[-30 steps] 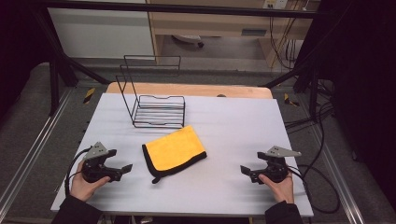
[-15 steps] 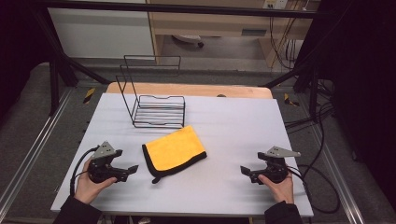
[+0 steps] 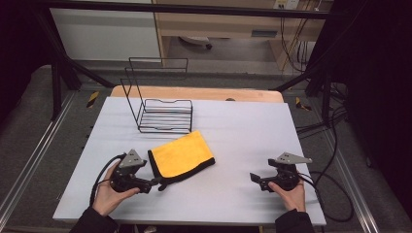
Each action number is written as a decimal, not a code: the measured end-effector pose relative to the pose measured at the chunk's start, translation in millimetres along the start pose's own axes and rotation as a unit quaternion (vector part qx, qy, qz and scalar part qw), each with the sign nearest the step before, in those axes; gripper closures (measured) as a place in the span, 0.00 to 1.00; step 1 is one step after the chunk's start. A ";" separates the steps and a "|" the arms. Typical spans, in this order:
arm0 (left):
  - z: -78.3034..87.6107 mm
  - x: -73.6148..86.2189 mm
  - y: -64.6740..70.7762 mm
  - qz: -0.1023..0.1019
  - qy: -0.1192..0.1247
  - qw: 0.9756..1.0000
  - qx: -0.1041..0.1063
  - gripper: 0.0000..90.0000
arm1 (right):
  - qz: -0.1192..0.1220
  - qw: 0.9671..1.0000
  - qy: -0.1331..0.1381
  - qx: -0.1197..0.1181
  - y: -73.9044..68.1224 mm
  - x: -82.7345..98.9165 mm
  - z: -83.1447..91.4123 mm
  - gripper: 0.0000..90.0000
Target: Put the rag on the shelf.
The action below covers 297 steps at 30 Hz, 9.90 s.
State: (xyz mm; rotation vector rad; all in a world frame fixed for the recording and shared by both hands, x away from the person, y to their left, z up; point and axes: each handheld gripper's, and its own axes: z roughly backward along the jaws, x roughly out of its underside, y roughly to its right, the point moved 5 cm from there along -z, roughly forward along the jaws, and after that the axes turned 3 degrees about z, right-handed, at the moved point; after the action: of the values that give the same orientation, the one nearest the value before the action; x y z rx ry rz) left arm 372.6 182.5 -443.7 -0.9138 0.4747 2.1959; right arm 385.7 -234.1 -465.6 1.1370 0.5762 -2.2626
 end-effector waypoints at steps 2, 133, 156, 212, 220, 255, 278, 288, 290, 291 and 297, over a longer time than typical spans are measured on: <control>-5.7 -3.6 6.0 -0.009 -0.009 1.000 0.001 0.27 | 0.000 1.000 -0.001 0.001 0.0 0.1 -0.1 0.01; -31.7 -32.9 68.5 -0.014 -0.030 0.998 0.057 0.55 | 0.003 1.000 -0.009 -0.005 -2.2 1.9 -3.9 0.02; -42.0 6.0 6.1 0.095 -0.073 0.992 0.033 0.75 | -0.001 1.000 -0.015 -0.008 -6.7 2.7 -8.3 0.03; 0.3 7.5 -12.8 0.066 -0.024 0.997 0.012 0.16 | -0.002 1.000 -0.027 0.001 -15.0 0.0 -13.5 0.03; -11.5 -11.1 -25.2 0.074 -0.022 0.997 0.006 0.13 | 0.000 1.000 -0.029 0.003 -14.6 0.4 -13.9 0.02; -79.8 -31.6 -56.5 0.128 -0.023 0.992 -0.002 0.79 | -0.003 1.000 -0.030 0.004 -13.9 0.1 -17.9 0.02; -82.7 -28.9 -52.6 0.095 -0.024 0.995 0.005 0.87 | -0.007 0.999 -0.037 -0.001 -64.9 -54.7 -79.0 0.07; -82.8 -29.0 -51.2 0.084 -0.022 0.996 -0.001 0.87 | -0.010 0.998 -0.062 -0.015 -86.6 -72.4 -131.2 0.22; -82.9 -29.0 -51.2 0.083 -0.021 0.996 0.000 0.87 | -0.010 0.997 -0.074 -0.014 -88.9 -72.5 -138.6 0.26; -82.9 -28.9 -51.3 0.084 -0.021 0.996 0.000 0.87 | -0.007 0.997 -0.078 -0.010 -89.0 -72.2 -141.7 0.28; -82.8 -28.7 -51.9 0.083 -0.021 0.996 0.002 0.87 | -0.019 0.995 -0.096 -0.008 -87.6 -67.2 -151.8 0.41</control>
State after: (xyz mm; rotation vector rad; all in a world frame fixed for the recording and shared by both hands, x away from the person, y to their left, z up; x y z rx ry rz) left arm 463.6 158.5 -482.8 -0.8502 0.5531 2.3583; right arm 454.0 -60.0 -482.7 0.8946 0.5412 -2.3612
